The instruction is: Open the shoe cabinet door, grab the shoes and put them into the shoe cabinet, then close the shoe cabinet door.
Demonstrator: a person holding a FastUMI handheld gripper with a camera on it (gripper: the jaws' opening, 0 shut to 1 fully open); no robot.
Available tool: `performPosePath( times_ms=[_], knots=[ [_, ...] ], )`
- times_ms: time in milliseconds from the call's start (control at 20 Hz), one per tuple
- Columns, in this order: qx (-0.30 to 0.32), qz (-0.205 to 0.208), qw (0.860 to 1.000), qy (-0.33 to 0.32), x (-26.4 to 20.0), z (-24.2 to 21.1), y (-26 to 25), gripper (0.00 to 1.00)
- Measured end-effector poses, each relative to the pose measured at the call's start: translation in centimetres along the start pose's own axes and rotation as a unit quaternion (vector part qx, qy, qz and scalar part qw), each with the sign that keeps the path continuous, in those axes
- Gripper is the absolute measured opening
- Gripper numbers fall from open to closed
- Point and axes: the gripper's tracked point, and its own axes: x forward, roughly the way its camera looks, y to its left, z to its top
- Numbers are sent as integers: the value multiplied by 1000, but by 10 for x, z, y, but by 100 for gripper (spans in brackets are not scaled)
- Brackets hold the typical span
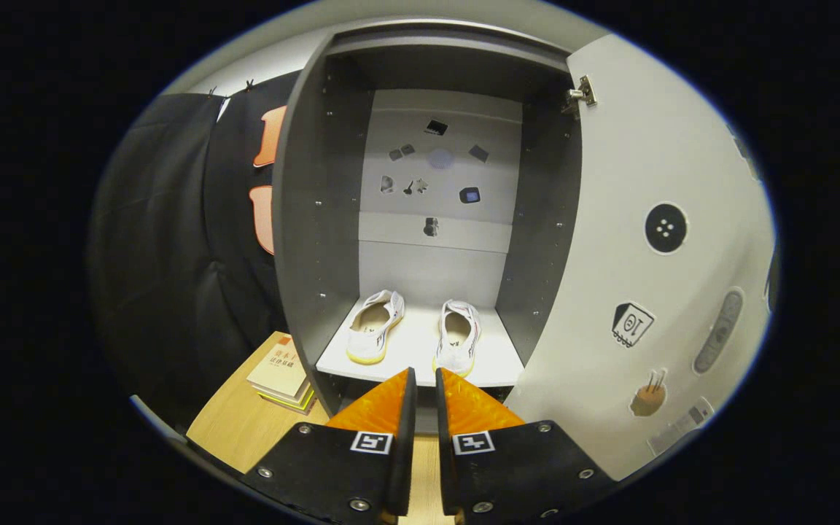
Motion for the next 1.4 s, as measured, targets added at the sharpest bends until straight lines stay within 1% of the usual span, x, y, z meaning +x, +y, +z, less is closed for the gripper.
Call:
performPosePath(
  times_ms=[50, 250, 450, 650, 800, 850, 1050, 1150, 1400],
  knots=[
    [6, 2, 1000, -3, -9, -1, 2, 16],
    [10, -12, 1000, -15, -35, -6, -6, 16],
    [26, -14, 999, -30, -66, -9, -15, 20],
    [30, -20, 999, -40, -96, -15, -24, 21],
    [29, -30, 998, -49, -123, -25, -35, 25],
    [31, -30, 998, -53, -133, -25, -37, 28],
    [48, -28, 996, -66, -174, -22, -46, 34],
    [48, -35, 996, -72, -191, -23, -54, 36],
    [50, -67, 993, -81, -228, -31, -88, 42]
  ],
)
